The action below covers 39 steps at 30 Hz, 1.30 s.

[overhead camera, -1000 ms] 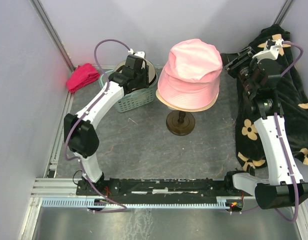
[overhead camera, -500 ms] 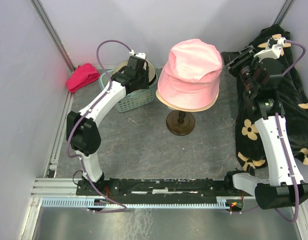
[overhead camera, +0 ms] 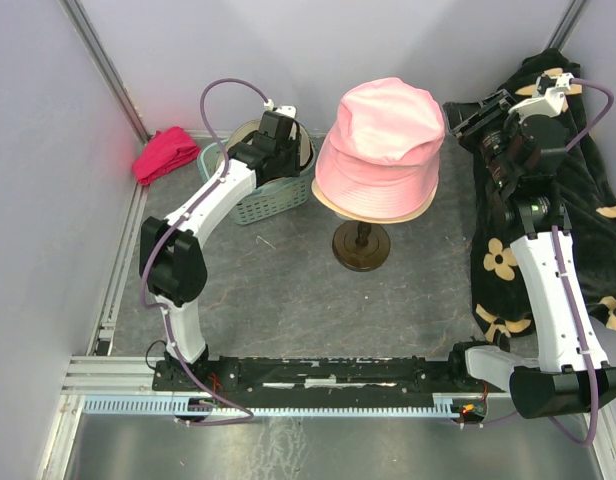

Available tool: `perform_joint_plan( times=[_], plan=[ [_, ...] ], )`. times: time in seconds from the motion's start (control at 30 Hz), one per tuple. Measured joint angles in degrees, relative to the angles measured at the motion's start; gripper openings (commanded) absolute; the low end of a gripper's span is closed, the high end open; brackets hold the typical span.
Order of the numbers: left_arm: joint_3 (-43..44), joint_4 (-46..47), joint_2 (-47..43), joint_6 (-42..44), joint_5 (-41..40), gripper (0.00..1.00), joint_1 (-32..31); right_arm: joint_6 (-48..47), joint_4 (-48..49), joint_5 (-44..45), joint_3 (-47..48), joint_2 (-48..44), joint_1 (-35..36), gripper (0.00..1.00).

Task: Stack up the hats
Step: Pick up the hat from the bin.

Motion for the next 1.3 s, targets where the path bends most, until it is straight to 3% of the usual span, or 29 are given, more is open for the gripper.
perform_joint_plan(
  times=[0.93, 1.3],
  plan=[
    [-3.85, 2.84, -1.75, 0.46, 1.46, 0.48, 1.07, -0.33, 0.76, 0.0, 0.04, 2.27, 0.0, 0.44],
    [-4.74, 2.38, -1.99, 0.52, 3.96, 0.09, 2.03, -0.37, 1.11, 0.31, 0.04, 2.6, -0.02, 0.44]
  ],
)
